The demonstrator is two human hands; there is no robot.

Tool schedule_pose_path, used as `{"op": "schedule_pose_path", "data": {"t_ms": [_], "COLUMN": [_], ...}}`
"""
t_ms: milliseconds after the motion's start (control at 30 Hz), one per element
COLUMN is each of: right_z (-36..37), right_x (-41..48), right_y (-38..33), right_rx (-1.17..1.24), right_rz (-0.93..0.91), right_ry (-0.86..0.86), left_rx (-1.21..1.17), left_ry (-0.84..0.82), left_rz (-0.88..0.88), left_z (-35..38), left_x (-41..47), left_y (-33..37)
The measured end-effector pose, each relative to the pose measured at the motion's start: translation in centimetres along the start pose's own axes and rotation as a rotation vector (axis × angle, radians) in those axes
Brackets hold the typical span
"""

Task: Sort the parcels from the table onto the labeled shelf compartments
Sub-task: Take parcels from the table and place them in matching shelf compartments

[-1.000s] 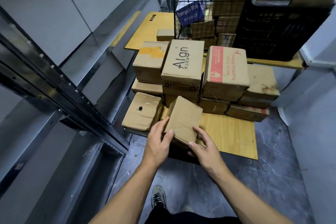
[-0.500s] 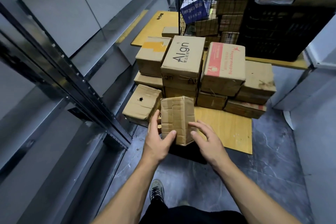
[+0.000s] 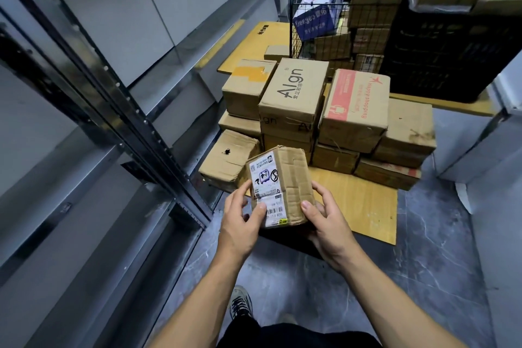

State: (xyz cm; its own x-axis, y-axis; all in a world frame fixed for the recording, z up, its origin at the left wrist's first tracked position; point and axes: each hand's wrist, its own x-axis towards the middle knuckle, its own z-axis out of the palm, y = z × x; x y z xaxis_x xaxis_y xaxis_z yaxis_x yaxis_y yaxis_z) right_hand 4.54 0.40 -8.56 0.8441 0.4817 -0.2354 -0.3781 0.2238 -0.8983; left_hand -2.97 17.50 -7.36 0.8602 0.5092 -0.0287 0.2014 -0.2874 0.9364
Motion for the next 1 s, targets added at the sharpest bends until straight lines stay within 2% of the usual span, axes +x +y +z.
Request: {"op": "schedule_pose_path", "data": {"t_ms": [133, 400, 533, 733, 1000], "right_z": [0.6, 3.4, 6.1, 12.3, 21.1], "right_x": [-0.1, 0.4, 0.8, 0.6, -2.0], "right_y": [0.5, 0.6, 0.1, -0.6, 2.5], "right_rx": [-0.036, -0.428, -0.403, -0.451, -0.452], "right_rz": [0.021, -0.144, -0.107, -0.178, -0.219], "right_ry": [-0.050, -0.085, -0.147, -0.289, -0.395], "left_rx": [-0.054, 0.121, 0.180, 0.238, 0.324], "left_ry": [0.002, 0.150, 0.239, 0.351, 0.517], "left_rz": [-0.022, 0.042, 0.088, 0.151, 0.143], "left_z": [-0.5, -4.1, -6.3, -11.2, -18.9], "left_x": [-0.9, -1.6, -2.4, -4.2, -9.8], "left_y": [0.1, -0.1, -0.3, 0.0, -1.3]}}
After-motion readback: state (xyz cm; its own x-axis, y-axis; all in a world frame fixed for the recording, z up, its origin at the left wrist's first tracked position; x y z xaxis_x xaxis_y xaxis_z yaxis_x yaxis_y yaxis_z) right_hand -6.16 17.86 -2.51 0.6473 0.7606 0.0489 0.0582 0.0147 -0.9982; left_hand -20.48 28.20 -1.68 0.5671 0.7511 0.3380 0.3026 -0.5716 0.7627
